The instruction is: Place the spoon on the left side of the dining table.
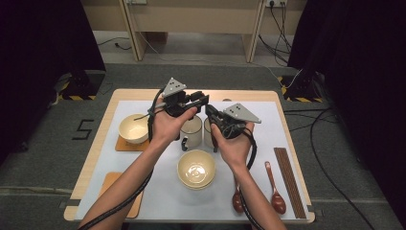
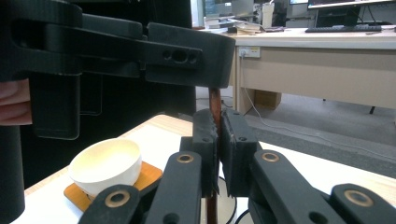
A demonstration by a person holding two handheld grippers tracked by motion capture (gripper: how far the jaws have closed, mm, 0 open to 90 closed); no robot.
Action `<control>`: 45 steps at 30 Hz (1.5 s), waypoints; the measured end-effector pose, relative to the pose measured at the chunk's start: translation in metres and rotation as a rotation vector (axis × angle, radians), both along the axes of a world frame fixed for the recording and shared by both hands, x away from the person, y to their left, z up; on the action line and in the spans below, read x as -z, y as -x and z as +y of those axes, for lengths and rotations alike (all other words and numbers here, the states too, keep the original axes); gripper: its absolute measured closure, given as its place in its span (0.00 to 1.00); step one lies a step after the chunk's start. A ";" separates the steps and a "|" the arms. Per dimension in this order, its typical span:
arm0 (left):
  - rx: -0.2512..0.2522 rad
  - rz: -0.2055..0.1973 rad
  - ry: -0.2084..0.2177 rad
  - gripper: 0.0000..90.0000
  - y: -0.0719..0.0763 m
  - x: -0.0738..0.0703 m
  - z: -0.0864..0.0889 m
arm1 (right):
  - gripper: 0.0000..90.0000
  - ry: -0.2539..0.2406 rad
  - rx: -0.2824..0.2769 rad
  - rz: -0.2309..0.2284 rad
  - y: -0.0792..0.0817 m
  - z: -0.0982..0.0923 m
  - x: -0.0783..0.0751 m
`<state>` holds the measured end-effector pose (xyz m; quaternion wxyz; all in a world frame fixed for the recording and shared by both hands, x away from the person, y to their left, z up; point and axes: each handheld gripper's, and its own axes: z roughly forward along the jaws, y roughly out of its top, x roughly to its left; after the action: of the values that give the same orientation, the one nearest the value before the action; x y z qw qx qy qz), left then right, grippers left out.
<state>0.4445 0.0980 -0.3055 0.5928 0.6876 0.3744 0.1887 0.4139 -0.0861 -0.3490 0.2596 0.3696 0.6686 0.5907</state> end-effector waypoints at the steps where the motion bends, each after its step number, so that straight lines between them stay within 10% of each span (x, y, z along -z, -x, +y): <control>1: 0.001 0.001 -0.002 0.74 0.000 0.000 0.000 | 0.95 0.001 0.000 -0.002 0.000 0.000 0.000; 45: -0.081 -0.129 -0.022 0.83 0.017 -0.022 0.038 | 0.67 0.081 0.023 0.020 0.011 -0.021 0.008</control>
<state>0.4274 0.1360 -0.2835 0.6001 0.6648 0.3607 0.2605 0.4026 -0.1070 -0.3570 0.2743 0.3723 0.6902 0.5566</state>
